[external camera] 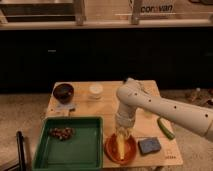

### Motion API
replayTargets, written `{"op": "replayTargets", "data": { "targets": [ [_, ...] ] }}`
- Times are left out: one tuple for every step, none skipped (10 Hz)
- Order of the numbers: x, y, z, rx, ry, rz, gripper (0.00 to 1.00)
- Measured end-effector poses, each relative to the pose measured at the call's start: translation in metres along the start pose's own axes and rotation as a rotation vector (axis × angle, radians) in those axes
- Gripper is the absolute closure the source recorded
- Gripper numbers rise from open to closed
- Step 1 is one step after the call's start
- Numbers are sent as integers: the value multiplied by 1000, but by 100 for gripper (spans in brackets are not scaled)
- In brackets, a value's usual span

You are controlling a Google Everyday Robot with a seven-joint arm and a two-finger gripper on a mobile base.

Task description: Place banana in red bowl

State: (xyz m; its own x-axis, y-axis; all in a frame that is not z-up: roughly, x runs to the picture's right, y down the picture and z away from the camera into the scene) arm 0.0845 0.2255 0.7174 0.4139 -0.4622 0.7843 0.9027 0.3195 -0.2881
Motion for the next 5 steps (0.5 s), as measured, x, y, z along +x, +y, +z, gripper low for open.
{"op": "replayTargets", "data": {
  "targets": [
    [1,3,0,2,-2,4,20],
    [2,3,0,4,-4,6,20],
    [3,6,-1,9,-2,15,20],
    [4,9,-3,14,1,22,20],
    [6,12,-7,30,14,35,20]
  ]
}}
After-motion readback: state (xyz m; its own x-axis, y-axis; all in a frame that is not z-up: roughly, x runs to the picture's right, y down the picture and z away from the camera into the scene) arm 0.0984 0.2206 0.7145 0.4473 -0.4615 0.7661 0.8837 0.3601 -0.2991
